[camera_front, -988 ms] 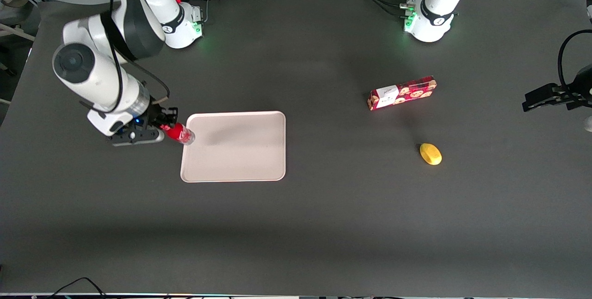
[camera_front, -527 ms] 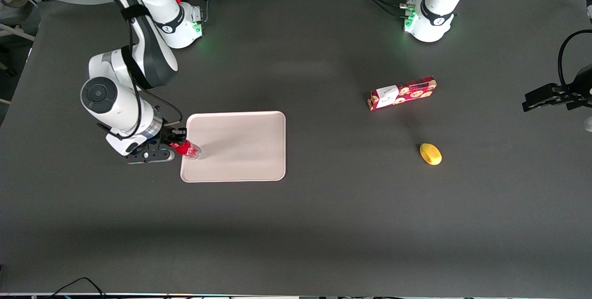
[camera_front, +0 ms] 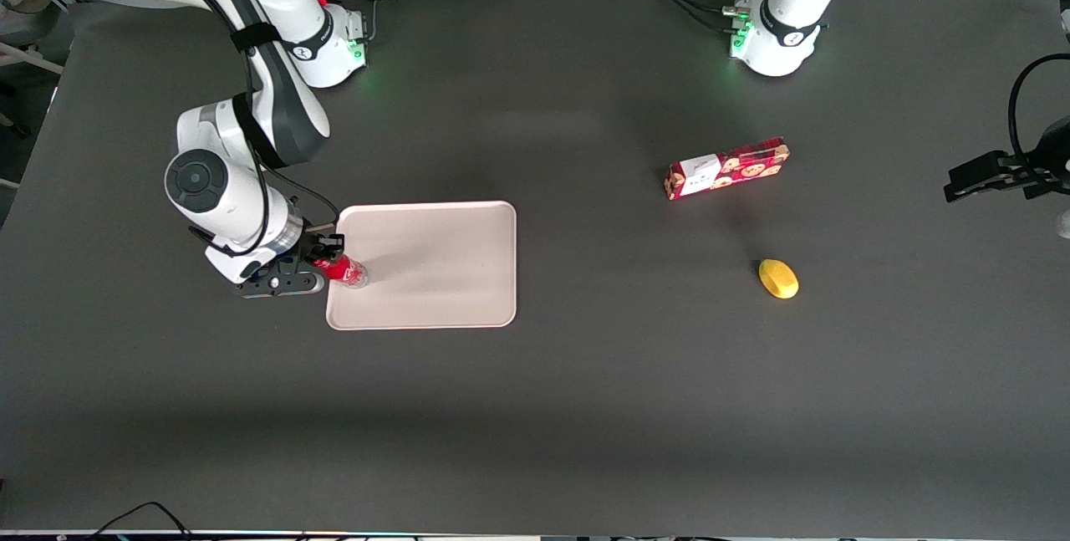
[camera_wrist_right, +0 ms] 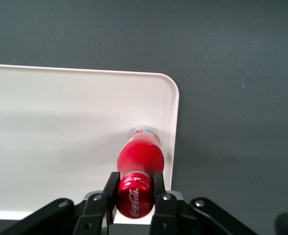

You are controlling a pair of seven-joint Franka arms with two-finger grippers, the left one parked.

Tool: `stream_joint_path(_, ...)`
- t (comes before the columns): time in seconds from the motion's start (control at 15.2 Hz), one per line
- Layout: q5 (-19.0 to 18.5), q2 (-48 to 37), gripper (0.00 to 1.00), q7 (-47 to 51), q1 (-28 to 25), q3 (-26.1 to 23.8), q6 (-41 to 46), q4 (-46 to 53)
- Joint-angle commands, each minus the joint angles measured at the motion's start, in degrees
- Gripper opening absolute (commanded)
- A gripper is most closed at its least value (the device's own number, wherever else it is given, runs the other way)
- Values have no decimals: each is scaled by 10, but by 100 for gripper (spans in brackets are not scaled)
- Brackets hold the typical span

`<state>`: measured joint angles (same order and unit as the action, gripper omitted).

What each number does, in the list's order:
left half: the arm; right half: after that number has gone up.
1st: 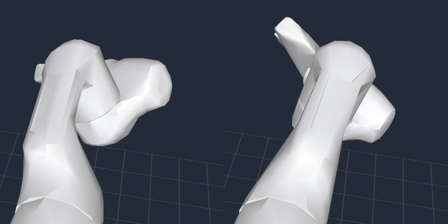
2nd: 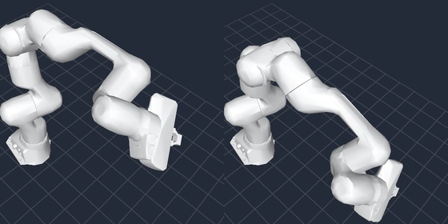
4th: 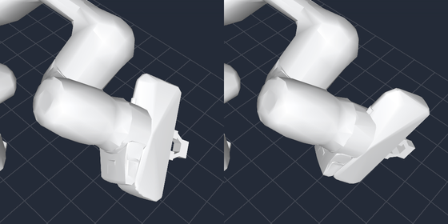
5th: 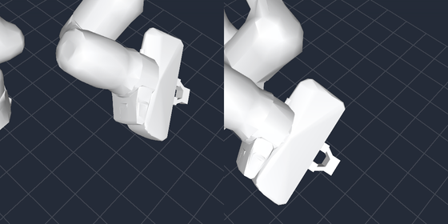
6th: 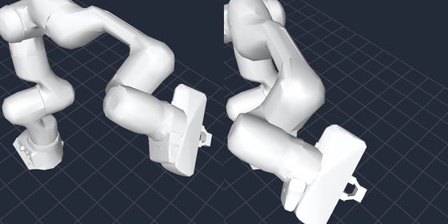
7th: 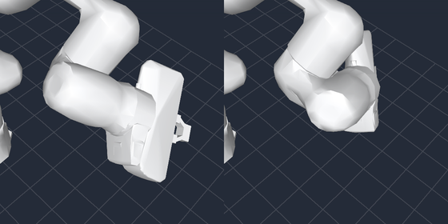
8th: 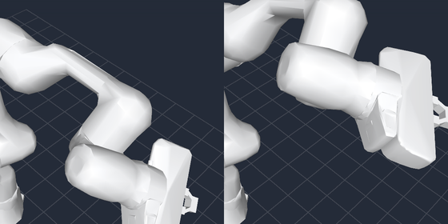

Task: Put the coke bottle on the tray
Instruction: 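Lower the bottle onto the tray's corner and open the right gripper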

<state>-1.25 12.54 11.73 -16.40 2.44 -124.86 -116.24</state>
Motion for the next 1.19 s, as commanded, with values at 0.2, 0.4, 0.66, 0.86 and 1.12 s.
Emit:
stream_joint_path(0.2,-7,10,100,11,0,-2,-7,7)
stream_joint_path(0.4,-7,9,100,11,0,-2,-5,7)
stream_joint_path(0.66,-7,-2,100,11,0,-2,18,29)
stream_joint_path(0.86,-7,-43,100,4,1,-1,113,79)
stream_joint_path(1.12,-4,-151,100,-6,1,19,166,73)
